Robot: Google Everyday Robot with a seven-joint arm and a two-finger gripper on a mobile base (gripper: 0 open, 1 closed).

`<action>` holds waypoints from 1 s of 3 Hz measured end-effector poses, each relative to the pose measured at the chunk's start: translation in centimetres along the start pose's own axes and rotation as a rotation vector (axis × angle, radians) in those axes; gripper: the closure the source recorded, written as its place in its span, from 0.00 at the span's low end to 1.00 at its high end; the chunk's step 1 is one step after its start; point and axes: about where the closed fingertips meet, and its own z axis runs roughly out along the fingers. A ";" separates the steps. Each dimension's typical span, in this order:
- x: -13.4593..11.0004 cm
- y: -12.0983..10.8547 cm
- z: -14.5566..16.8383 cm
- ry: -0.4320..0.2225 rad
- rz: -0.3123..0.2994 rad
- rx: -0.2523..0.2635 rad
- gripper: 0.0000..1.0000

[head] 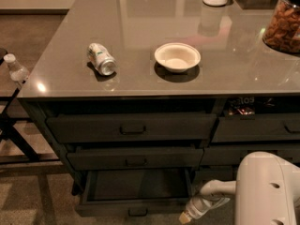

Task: Close bottom drawer

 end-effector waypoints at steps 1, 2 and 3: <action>-2.9 -1.4 -1.3 -0.048 -0.020 0.048 1.00; -5.2 -2.6 -2.3 -0.084 -0.030 0.088 1.00; -5.2 -2.6 -2.2 -0.084 -0.030 0.087 1.00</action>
Offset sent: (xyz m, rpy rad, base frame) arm 0.1476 0.0041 0.0434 -0.0345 -0.2769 -0.0687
